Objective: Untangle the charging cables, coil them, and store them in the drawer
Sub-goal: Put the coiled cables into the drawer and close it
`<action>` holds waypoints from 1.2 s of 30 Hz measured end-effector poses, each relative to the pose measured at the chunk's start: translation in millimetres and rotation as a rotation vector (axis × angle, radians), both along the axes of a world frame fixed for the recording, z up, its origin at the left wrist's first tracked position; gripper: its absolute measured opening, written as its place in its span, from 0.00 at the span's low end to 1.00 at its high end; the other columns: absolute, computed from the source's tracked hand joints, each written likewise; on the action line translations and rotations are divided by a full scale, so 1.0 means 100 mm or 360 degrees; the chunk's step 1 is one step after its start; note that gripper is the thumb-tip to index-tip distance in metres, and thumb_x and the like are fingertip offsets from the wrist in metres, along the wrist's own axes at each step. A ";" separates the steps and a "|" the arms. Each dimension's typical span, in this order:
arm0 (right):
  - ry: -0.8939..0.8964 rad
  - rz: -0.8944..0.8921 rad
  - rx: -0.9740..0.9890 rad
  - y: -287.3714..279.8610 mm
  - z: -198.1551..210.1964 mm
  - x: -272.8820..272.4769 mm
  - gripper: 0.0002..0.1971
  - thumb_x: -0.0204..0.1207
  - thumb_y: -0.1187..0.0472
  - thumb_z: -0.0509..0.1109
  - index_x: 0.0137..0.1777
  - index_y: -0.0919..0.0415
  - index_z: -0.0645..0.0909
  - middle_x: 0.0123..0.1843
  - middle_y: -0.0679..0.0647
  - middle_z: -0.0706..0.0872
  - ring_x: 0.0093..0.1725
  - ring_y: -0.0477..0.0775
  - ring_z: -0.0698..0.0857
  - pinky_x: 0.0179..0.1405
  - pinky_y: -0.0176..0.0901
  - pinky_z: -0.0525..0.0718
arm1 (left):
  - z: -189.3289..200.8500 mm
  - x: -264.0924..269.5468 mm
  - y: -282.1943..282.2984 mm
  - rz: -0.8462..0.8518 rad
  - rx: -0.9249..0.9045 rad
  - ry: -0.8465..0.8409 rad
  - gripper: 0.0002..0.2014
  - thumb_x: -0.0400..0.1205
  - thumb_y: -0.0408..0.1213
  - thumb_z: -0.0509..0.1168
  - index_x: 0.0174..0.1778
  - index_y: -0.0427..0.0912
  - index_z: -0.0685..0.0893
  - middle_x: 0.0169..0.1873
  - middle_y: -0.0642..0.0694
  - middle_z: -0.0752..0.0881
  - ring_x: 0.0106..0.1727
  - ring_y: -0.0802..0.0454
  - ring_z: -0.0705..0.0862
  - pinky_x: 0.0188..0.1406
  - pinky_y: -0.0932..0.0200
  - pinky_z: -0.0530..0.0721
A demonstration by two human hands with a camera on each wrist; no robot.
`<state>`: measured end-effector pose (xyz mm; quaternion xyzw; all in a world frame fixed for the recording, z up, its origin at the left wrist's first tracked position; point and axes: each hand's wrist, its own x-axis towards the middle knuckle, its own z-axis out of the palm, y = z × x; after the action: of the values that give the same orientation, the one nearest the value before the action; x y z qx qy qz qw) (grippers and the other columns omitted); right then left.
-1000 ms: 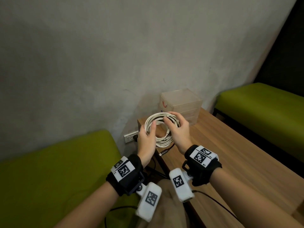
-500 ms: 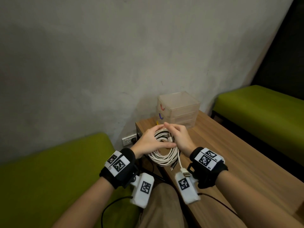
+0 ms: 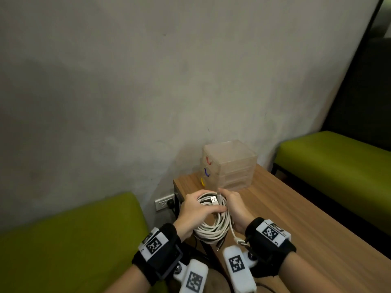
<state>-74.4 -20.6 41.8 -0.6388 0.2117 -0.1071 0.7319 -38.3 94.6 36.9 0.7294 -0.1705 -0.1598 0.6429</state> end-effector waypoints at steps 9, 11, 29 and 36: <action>-0.0132 0.0275 -0.0549 -0.13 0.01 0.21 0.17 0.84 0.62 0.55 0.50 0.67 0.86 0.50 0.60 0.89 0.51 0.54 0.86 0.50 0.42 0.80 | 0.01 0.19 -0.08 0.0076 -0.0174 0.0131 0.16 0.61 0.31 0.80 0.42 0.49 0.88 0.39 0.51 0.91 0.43 0.57 0.88 0.42 0.63 0.82; -0.0126 0.0283 -0.0859 -0.19 0.07 0.30 0.17 0.83 0.59 0.56 0.49 0.64 0.86 0.49 0.57 0.89 0.50 0.52 0.85 0.50 0.44 0.77 | 0.06 0.25 -0.11 0.0076 -0.0194 0.0091 0.15 0.63 0.30 0.79 0.42 0.48 0.88 0.38 0.51 0.91 0.42 0.58 0.88 0.41 0.62 0.82; 0.0310 -0.0073 -0.2173 -0.53 -0.28 1.05 0.29 0.81 0.42 0.54 0.79 0.51 0.57 0.82 0.54 0.56 0.82 0.59 0.46 0.74 0.74 0.47 | -0.12 0.77 -0.20 0.0215 -0.0171 -0.0019 0.17 0.59 0.29 0.81 0.35 0.52 0.85 0.29 0.59 0.89 0.34 0.67 0.86 0.32 0.76 0.80; 0.0158 -0.0069 -0.2211 -0.57 -0.27 0.99 0.23 0.81 0.65 0.58 0.76 0.58 0.66 0.78 0.61 0.67 0.80 0.63 0.57 0.75 0.68 0.58 | -0.01 0.73 -0.21 0.0187 -0.0185 -0.0049 0.16 0.60 0.31 0.81 0.38 0.51 0.86 0.36 0.55 0.89 0.35 0.66 0.86 0.35 0.73 0.80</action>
<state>24.2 -77.9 14.8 -0.9588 0.1401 -0.2030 0.1409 34.8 73.3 35.9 0.7020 -0.1463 -0.1003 0.6898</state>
